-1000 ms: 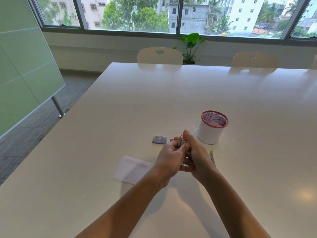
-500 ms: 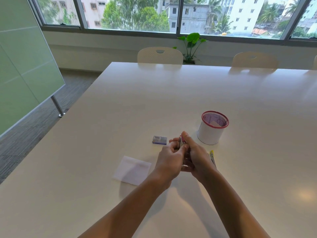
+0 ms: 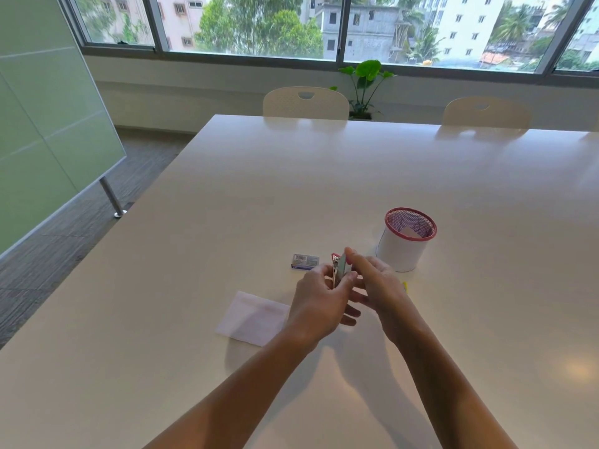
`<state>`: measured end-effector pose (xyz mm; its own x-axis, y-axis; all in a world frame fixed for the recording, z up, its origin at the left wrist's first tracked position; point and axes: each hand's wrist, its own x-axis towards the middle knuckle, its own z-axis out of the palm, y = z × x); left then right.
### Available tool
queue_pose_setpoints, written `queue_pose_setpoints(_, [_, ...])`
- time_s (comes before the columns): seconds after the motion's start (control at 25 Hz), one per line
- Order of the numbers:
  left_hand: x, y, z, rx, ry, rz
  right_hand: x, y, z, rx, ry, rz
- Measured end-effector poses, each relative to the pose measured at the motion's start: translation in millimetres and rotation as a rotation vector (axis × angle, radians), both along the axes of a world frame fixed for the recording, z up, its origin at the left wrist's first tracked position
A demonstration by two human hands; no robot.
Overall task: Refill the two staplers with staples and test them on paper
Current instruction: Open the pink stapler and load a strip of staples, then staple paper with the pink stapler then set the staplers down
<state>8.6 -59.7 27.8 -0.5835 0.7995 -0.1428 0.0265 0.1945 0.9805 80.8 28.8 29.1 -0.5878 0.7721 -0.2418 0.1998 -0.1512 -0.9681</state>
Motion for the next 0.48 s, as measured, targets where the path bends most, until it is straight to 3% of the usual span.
queue_pose_setpoints(0.12, [-2,-2,3,-0.057,0.078,-0.01,2,1,-2,0.026,-0.028,0.016])
queue_pose_setpoints(0.36, [-22,-7,14,-0.131,0.06,-0.013,6,12,1,-0.064,0.016,-0.003])
queue_pose_setpoints(0.48, [-48,-14,17,-0.214,0.241,0.007,6,16,-2,-0.066,-0.044,0.019])
